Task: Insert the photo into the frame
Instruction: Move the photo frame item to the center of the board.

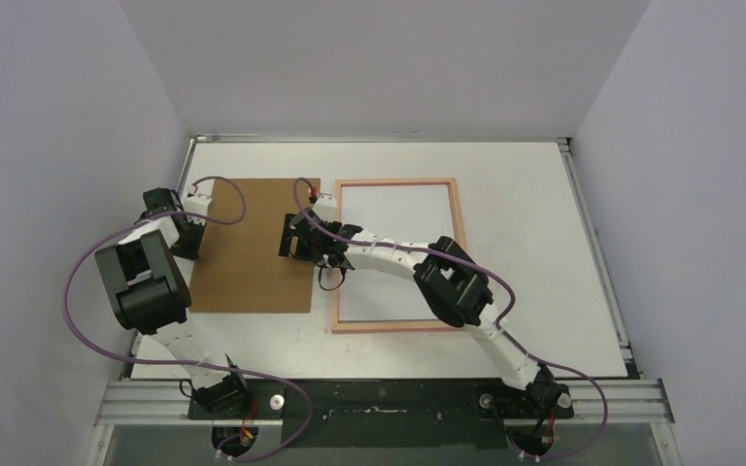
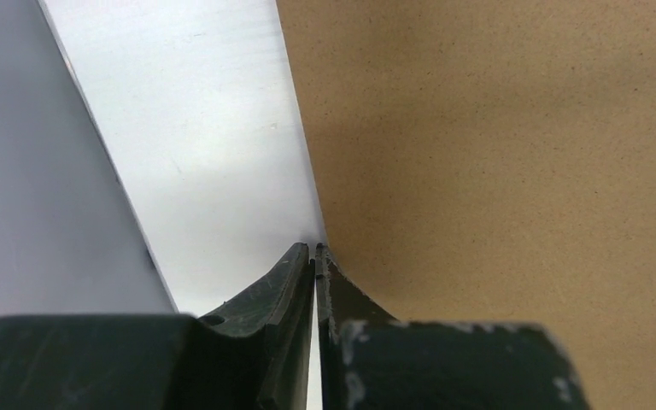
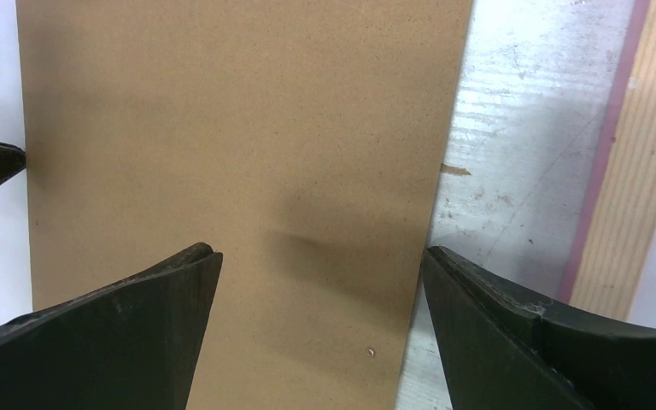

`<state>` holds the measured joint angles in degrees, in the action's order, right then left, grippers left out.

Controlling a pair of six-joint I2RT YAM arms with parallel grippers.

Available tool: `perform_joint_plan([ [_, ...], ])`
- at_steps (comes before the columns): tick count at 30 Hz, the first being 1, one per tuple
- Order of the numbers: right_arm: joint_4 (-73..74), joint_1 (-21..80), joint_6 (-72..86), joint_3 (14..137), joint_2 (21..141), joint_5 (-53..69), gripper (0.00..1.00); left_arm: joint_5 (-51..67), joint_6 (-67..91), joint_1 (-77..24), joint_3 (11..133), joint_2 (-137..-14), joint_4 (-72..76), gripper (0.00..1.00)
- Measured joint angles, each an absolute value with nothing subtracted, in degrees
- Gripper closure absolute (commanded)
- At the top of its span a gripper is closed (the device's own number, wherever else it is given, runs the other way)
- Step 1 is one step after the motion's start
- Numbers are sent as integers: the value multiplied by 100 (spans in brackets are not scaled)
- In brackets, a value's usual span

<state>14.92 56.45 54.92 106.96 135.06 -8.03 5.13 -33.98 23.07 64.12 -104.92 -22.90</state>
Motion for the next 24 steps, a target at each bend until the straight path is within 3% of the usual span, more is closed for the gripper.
perform_joint_plan([
  [24,1151,5631,5734,9371,12363,-602,10,504,-3514,1887,6420,-10473,-2456,100],
])
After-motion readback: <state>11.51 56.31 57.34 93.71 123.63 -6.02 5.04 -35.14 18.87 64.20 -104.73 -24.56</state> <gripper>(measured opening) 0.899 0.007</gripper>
